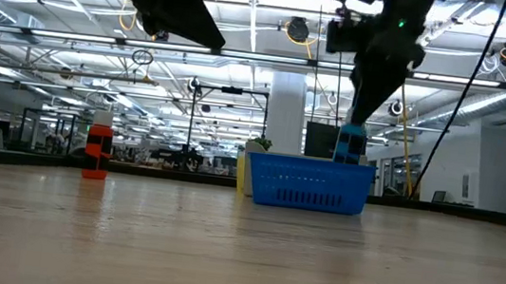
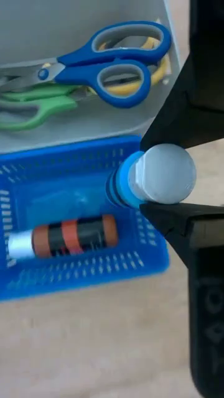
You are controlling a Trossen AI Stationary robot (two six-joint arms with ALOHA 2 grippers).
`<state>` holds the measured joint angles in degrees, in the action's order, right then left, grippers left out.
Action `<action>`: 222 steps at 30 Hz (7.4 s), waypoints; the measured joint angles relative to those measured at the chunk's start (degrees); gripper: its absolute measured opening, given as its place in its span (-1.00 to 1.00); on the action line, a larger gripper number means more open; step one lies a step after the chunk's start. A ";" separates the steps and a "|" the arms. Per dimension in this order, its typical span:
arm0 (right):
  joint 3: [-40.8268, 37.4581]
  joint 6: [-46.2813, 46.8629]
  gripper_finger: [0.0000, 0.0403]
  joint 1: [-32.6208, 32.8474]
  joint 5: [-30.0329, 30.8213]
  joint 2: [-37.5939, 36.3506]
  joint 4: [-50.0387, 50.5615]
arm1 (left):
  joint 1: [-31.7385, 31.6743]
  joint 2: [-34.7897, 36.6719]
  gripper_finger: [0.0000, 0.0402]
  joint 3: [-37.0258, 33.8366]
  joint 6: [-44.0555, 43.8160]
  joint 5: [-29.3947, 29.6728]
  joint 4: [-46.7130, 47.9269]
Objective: Pick & Place Paint Supplies
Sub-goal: Put the blue paint bottle into the blue bin, then put the yellow paint bottle into the blue bin, then put the orange paint bottle into the blue bin
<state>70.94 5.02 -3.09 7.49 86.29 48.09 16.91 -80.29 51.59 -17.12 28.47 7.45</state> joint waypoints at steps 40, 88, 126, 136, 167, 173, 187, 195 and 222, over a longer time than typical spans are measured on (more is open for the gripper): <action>-1.95 8.54 -0.30 0.91 -13.10 -13.32 -4.59 | 0.00 0.02 -0.81 -0.02 -1.03 -0.55 1.37; 0.04 42.32 0.35 46.97 -3.33 1.70 11.02 | 0.00 0.02 -0.81 -0.02 -5.03 -0.37 1.35; 0.27 23.49 -0.47 33.43 -8.86 -3.52 0.75 | -0.13 0.02 -0.81 -0.02 -4.96 0.25 1.34; 2.62 3.91 -0.47 15.08 -0.01 -5.56 -1.31 | -0.17 0.02 -0.81 -0.02 -4.12 0.10 1.34; 2.56 -8.87 -0.47 4.15 -4.76 1.82 4.63 | -0.17 0.02 -0.81 -0.07 -3.68 0.00 1.96; 1.48 -10.39 -0.47 3.41 -4.81 1.74 3.99 | -0.17 0.02 -0.81 -0.07 -3.58 0.00 1.96; 0.01 -12.23 -0.47 3.04 -7.72 1.78 3.76 | -0.17 0.02 -0.81 -0.07 -3.63 0.00 1.96; -3.18 -13.05 -0.47 3.04 -7.77 1.76 1.31 | -0.17 0.02 -0.81 -0.07 -3.65 -0.01 1.97; -5.40 -0.41 0.25 3.17 -7.76 -6.43 -3.74 | -0.40 0.58 -0.63 0.19 -10.58 8.96 14.90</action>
<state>65.54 4.61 0.08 -0.27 79.86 44.36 16.51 -79.71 51.78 -27.70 37.42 22.35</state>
